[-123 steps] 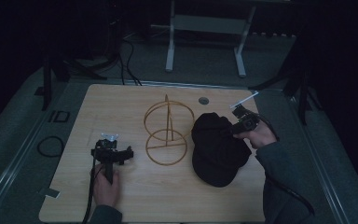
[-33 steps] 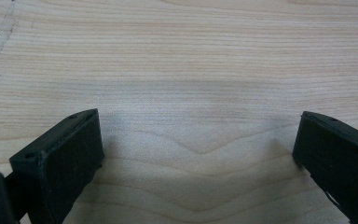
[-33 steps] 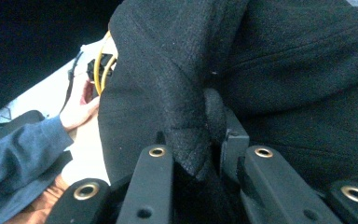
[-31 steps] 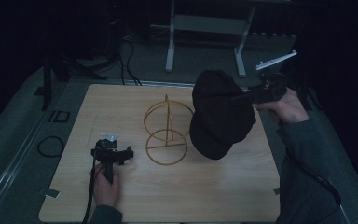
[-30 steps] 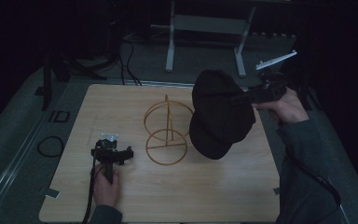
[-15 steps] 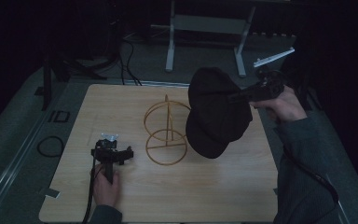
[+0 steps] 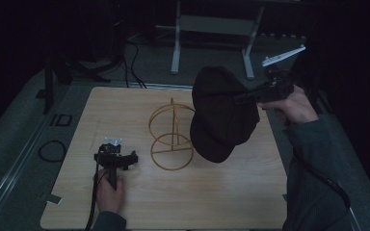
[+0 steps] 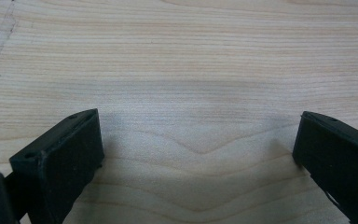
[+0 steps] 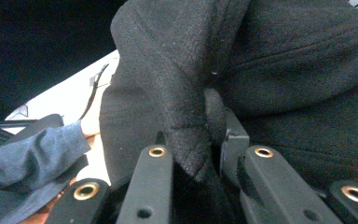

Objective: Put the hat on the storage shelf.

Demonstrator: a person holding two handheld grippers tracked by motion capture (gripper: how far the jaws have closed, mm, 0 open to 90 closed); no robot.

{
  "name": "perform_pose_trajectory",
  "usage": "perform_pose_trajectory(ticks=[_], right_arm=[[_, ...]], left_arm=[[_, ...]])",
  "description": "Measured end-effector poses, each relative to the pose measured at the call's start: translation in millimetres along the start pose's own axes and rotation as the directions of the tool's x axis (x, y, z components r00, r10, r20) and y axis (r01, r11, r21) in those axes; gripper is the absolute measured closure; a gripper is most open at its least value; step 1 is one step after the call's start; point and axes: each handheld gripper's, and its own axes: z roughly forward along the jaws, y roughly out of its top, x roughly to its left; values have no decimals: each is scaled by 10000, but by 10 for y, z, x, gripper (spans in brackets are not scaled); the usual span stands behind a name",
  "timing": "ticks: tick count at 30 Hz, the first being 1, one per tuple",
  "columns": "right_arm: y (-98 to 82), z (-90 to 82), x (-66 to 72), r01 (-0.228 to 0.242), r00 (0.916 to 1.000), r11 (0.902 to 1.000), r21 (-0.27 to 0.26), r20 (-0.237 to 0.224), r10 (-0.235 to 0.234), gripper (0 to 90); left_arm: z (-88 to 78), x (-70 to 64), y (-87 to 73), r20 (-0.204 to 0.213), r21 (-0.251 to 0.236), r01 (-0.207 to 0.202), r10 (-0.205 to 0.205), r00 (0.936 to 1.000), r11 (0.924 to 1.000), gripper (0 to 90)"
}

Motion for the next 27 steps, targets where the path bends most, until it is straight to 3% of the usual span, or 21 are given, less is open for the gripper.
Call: perform_pose_trajectory(ticks=[10, 13, 27], right_arm=[[84, 2, 98, 436, 9990, 9989, -180, 8, -436, 790], [118, 15, 159, 804, 9968, 9965, -240, 41, -803, 790], [231, 113, 264, 1309, 9914, 9906, -399, 123, -1305, 790]], left_arm=[[0, 0, 0, 1, -1, 3, -3, 10000, 10000, 12], [0, 0, 0, 1, 0, 2, -2, 10000, 10000, 12], [0, 0, 0, 3, 6, -7, 7, 10000, 10000, 12]])
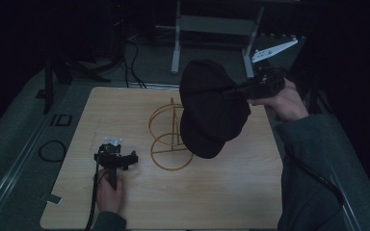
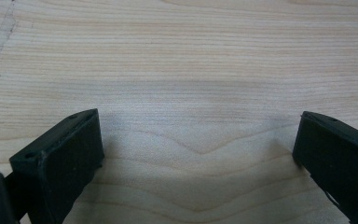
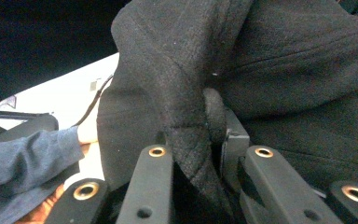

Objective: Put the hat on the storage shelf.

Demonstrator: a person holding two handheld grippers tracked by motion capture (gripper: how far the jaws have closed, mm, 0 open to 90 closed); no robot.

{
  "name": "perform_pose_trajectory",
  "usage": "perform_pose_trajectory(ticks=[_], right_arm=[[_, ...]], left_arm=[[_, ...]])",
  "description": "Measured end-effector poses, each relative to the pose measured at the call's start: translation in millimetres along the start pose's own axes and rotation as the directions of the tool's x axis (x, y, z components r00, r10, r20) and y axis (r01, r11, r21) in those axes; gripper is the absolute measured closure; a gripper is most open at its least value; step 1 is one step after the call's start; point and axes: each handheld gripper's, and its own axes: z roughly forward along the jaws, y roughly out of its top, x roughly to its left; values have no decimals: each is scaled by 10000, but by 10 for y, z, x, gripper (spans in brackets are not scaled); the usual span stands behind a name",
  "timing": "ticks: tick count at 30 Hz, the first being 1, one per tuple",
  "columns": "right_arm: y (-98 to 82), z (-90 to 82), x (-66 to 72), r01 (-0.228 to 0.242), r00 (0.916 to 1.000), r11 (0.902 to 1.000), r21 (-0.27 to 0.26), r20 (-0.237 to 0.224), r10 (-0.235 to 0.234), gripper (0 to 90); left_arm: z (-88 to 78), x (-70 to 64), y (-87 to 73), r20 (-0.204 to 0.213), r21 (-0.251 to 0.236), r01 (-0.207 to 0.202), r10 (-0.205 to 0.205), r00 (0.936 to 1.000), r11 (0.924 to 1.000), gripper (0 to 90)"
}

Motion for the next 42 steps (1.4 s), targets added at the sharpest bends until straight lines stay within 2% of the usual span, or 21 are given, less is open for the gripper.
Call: perform_pose_trajectory(ticks=[3, 20, 42], right_arm=[[22, 43, 14, 62, 10000, 9999, -156, -21, -62, 790], [163, 246, 96, 325, 9990, 9994, -122, -297, -328, 788], [326, 475, 84, 153, 9994, 9999, 11, -301, -153, 785]], left_arm=[[0, 0, 0, -2, 1, 1, -1, 10000, 10000, 12], [0, -1, 0, 2, 5, 5, -5, 10000, 10000, 12], [0, -1, 0, 1, 7, 10, -10, 10000, 10000, 12]])
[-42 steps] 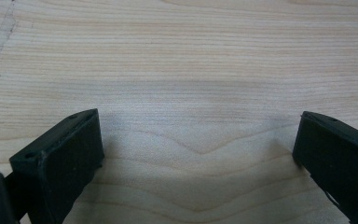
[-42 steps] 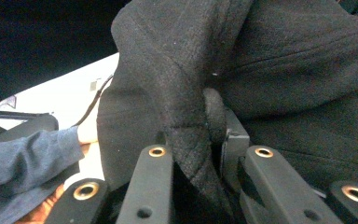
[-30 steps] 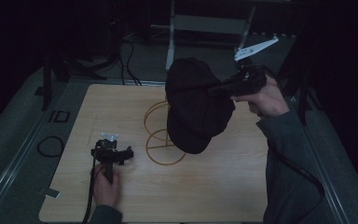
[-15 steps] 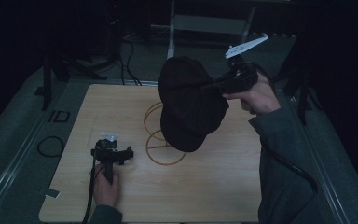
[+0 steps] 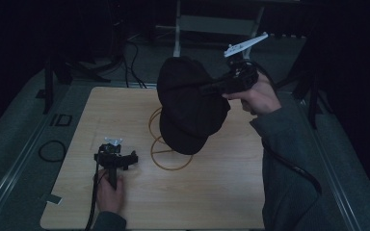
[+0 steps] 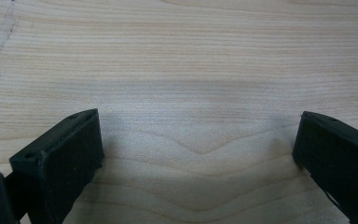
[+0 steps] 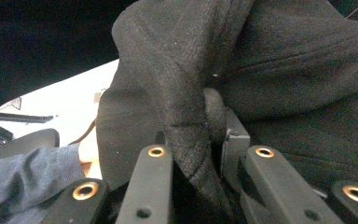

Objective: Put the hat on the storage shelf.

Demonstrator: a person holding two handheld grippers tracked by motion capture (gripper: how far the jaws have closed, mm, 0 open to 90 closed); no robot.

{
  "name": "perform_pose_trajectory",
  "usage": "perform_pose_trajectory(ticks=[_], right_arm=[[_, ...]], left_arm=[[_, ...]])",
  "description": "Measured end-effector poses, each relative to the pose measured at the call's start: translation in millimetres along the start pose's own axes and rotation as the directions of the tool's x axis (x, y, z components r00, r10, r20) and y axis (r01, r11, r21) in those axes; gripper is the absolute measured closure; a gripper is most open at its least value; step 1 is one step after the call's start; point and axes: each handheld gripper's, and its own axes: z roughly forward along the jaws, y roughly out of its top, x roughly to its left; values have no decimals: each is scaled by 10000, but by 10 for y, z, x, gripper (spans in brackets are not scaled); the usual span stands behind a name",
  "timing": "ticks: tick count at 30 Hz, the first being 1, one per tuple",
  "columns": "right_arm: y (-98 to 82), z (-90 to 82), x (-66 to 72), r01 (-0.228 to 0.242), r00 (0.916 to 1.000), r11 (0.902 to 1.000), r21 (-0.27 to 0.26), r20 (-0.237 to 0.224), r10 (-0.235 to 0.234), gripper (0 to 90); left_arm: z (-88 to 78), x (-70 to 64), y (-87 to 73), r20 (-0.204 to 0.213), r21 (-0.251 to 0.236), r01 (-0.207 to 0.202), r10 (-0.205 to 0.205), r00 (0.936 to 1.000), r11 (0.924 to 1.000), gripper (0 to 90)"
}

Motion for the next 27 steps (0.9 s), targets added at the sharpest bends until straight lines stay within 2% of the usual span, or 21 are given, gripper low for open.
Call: perform_pose_trajectory(ticks=[14, 19, 20, 27], right_arm=[[114, 171, 2, -111, 9997, 9998, 168, 231, 107, 783], [155, 269, 9, -141, 9990, 9991, 396, 437, 123, 781], [182, 333, 18, -100, 9985, 9984, 553, 537, 71, 777], [224, 488, 18, -159, 9956, 9970, 760, 938, 87, 773]], left_arm=[[-1, 0, 0, 5, 9, -5, 5, 10000, 10000, 12], [0, 0, 0, -1, 7, -10, 10, 10000, 10000, 12], [0, 0, 0, -4, -3, -9, 9, 10000, 10000, 12], [-2, 0, 1, 3, 31, -8, 8, 10000, 10000, 12]])
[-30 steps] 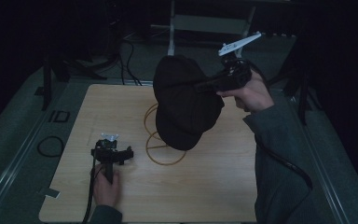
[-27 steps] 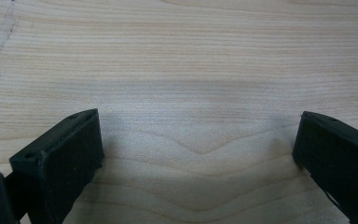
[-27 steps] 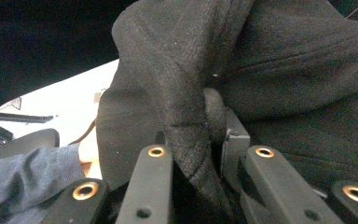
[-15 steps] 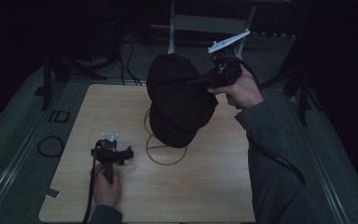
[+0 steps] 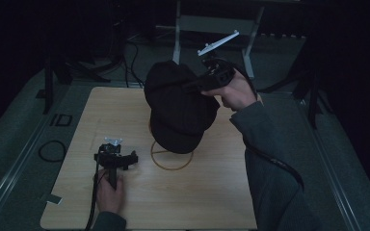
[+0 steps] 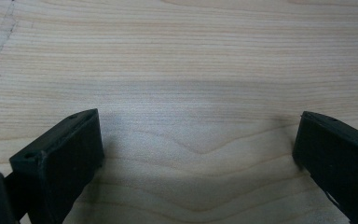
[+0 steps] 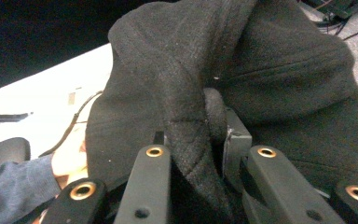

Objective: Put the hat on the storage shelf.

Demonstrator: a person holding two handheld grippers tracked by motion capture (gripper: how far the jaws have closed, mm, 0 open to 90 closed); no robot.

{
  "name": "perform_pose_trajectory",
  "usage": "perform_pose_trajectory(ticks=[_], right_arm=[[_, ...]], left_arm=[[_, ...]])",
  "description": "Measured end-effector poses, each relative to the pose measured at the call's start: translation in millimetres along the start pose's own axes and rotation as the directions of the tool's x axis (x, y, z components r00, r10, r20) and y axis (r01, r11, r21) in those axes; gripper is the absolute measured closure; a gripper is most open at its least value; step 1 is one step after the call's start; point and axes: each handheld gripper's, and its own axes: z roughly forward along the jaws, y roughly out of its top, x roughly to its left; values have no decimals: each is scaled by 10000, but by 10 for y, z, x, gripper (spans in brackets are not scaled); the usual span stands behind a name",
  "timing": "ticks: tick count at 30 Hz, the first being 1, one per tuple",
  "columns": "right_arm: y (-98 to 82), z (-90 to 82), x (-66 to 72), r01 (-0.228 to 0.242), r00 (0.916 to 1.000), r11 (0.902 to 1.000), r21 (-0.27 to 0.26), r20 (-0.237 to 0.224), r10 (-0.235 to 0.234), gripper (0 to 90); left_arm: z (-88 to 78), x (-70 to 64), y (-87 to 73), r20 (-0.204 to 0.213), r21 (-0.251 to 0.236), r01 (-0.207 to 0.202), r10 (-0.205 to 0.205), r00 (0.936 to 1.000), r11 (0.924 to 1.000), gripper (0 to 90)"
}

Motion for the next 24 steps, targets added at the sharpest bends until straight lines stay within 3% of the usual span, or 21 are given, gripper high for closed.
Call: perform_pose_trajectory(ticks=[16, 24], right_arm=[[76, 311, 118, 355, 9979, 9971, 676, 517, -390, 759], [82, 405, 117, 181, 9971, 9972, 727, 724, -234, 753]], left_arm=[[0, 1, 0, 4, 0, -8, 8, 10000, 10000, 12], [0, 0, 0, 5, 0, -5, 5, 10000, 10000, 12]])
